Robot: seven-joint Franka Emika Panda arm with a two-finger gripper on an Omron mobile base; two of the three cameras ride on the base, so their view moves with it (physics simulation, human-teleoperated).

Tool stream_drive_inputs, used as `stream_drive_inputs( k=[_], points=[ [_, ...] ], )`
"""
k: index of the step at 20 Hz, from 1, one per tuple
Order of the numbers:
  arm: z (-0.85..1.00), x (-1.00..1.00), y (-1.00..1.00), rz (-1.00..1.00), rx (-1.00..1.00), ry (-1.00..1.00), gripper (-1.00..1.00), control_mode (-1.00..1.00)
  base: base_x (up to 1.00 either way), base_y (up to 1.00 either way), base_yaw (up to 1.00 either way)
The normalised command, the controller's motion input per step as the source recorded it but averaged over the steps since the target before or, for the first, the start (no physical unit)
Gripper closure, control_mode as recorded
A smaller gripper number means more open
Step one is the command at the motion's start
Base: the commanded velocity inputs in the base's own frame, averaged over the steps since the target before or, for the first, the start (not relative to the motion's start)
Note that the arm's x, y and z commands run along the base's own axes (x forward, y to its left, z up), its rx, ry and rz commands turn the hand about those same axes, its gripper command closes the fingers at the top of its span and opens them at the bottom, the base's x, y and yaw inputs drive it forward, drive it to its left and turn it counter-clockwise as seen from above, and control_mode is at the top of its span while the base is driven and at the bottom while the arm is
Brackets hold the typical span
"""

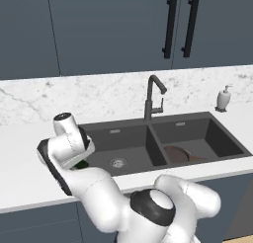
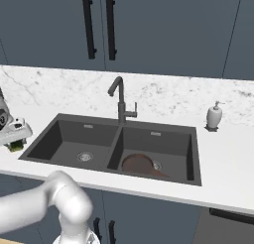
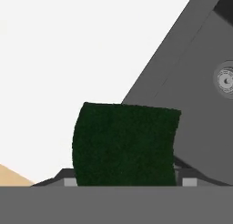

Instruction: Pick the pan and sponge and place them into the sink. Then turn on the water.

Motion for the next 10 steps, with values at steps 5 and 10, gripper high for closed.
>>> stream_drive_inputs(
  k=[5, 10],
  points=[
    [0.15, -0.23, -0.99, 0.0, 0.0, -0.02, 1.0, -1.0, 0.0, 0.0, 0.0],
    [0.03, -0.14, -0.93, 0.0, 0.0, -0.04, 1.0, -1.0, 0.0, 0.0, 0.0]
  ],
)
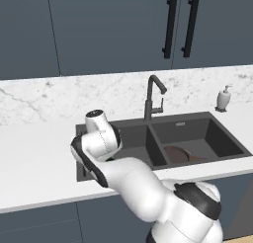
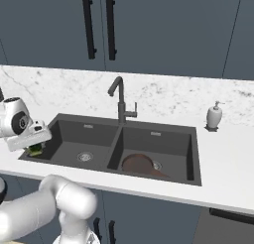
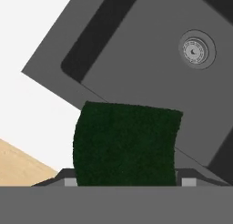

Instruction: Pick the pan and sponge and place them into the sink. Then turn on the water.

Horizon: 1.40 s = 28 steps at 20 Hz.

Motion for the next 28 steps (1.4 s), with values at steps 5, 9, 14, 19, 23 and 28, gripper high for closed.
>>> stream_drive_inputs(
  k=[5, 9, 14, 19, 23, 28],
  points=[
    [0.28, 0.0, -0.87, 0.0, 0.0, -0.03, 1.0, -1.0, 0.0, 0.0, 0.0],
    [0.26, 0.0, -0.9, -0.02, 0.0, 0.0, 1.0, -1.0, 0.0, 0.0, 0.0],
    [0.25, 0.0, -1.0, -0.02, 0.03, 0.0, 1.0, -1.0, 0.0, 0.0, 0.0],
    [0.16, 0.0, -1.0, 0.0, 0.15, -0.07, 1.0, -1.0, 0.0, 0.0, 0.0],
    [0.17, 0.0, -1.0, 0.0, 0.21, -0.1, 1.0, -1.0, 0.0, 0.0, 0.0],
    [0.2, 0.21, -0.93, 0.0, 0.22, -0.05, 1.0, -1.0, 0.0, 0.0, 0.0]
  ],
)
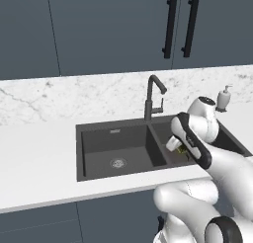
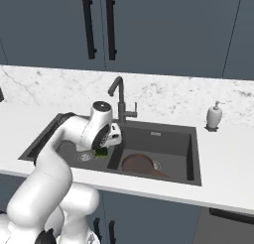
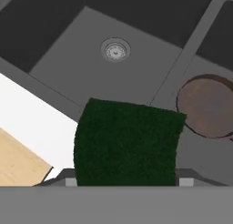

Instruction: Pick the pan and sponge and place them into the sink. Then turn on the water.

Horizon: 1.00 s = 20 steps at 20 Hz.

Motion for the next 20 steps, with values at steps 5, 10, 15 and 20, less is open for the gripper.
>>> stream_drive_inputs(
  k=[5, 10, 15, 20],
  points=[
    [0.09, 0.33, -0.79, 0.0, 0.21, 0.0, 1.0, -1.0, 0.0, 0.0, 0.0],
    [0.05, 0.42, -0.71, 0.0, 0.15, 0.0, 1.0, -1.0, 0.0, 0.0, 0.0],
    [0.01, 0.58, -0.55, 0.0, 0.07, 0.06, 1.0, -1.0, 0.0, 0.0, 0.0],
    [-0.05, 0.47, -0.56, 0.0, 0.01, 0.11, 1.0, -1.0, 0.0, 0.0, 0.0]
  ],
)
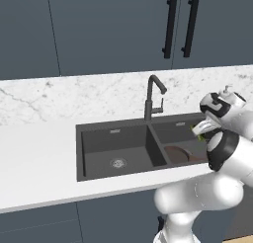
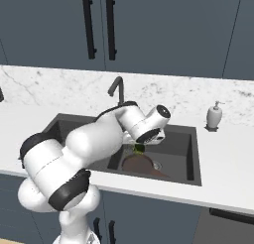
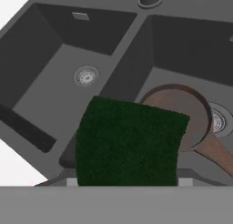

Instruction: Pick the pan and sponge and place them into the sink. Then turn on the water.

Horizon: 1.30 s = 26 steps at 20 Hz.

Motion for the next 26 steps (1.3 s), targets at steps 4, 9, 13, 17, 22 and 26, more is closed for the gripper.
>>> stream_drive_inputs(
  k=[4, 9, 13, 17, 22, 26],
  points=[
    [-0.36, 0.39, -0.26, 0.0, 0.0, 0.08, 1.0, -1.0, 0.0, 0.0, 0.0],
    [-0.3, 0.22, -0.2, 0.0, 0.0, -0.01, 1.0, -1.0, 0.0, 0.0, 0.0],
    [-0.34, 0.25, 0.0, 0.0, 0.0, -0.03, 1.0, -1.0, 0.0, 0.0, 0.0],
    [-0.46, 0.41, 0.0, 0.0, 0.0, 0.01, 1.0, -1.0, 0.0, 0.0, 0.0],
    [-0.41, 0.12, -0.03, 0.0, 0.0, 0.01, 1.0, -1.0, 0.0, 0.0, 0.0],
    [-0.32, -0.01, -0.13, 0.0, 0.0, 0.0, 1.0, -1.0, 0.0, 0.0, 0.0]
  ],
)
